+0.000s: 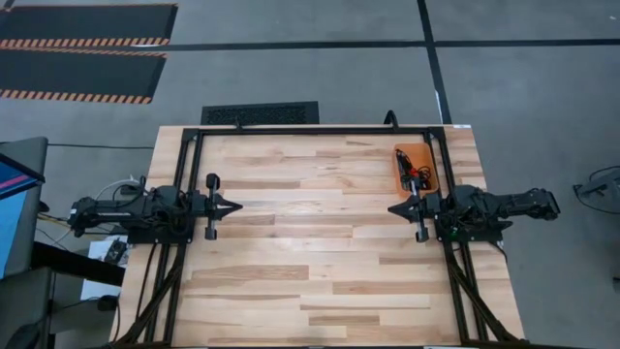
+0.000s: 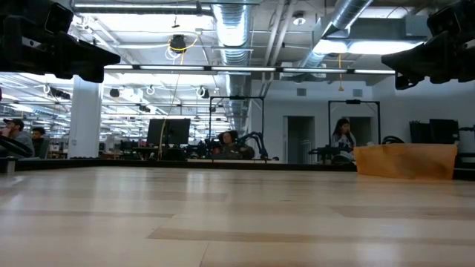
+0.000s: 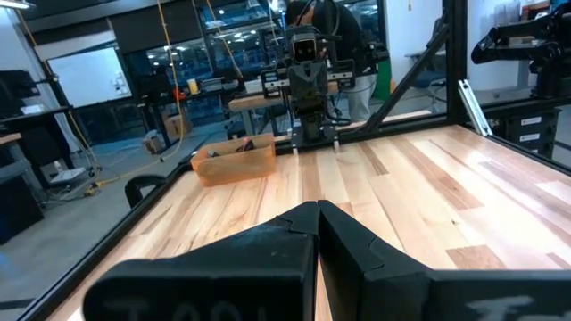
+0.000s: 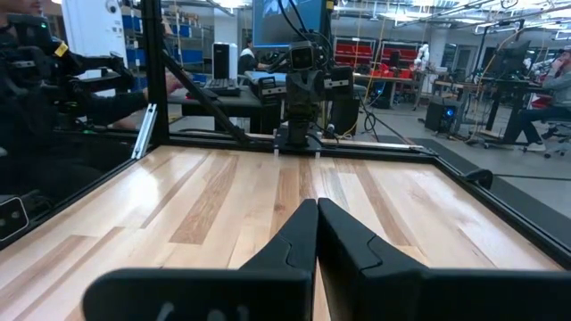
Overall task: Pick and place USB-C Cables
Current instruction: Return to Home Position
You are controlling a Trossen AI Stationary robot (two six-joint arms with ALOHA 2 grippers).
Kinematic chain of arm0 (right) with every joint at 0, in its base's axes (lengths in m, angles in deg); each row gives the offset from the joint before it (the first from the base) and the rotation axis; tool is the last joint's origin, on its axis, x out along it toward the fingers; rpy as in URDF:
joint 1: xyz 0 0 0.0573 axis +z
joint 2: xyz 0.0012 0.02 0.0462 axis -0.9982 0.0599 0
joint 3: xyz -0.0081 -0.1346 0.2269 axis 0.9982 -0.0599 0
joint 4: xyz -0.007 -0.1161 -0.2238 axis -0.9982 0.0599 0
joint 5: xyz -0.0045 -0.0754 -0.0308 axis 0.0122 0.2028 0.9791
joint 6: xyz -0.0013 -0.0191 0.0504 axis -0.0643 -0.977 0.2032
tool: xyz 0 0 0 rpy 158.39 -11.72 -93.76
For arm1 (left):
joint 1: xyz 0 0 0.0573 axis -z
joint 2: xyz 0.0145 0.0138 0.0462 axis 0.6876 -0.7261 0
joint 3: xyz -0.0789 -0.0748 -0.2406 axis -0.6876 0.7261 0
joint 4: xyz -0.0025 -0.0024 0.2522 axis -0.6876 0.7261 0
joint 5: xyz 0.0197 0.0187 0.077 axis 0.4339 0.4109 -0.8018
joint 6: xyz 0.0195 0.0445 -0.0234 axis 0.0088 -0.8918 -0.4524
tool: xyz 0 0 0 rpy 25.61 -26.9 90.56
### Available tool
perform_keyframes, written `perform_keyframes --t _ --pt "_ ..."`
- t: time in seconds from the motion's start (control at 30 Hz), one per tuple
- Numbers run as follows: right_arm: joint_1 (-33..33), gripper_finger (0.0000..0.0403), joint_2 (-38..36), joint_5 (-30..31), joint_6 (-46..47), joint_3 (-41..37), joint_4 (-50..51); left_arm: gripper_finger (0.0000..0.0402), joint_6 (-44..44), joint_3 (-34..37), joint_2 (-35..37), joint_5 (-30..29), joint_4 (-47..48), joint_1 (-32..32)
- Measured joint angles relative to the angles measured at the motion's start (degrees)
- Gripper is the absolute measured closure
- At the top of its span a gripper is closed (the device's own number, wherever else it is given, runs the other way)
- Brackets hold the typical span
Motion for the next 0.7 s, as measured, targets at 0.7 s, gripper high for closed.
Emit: perform_keyframes --t 0.7 --pt "0.00 0.0370 0.01 0.00 0.00 -0.02 0.00 0.0401 -0.02 0.00 -0.01 0.00 -0.02 0.02"
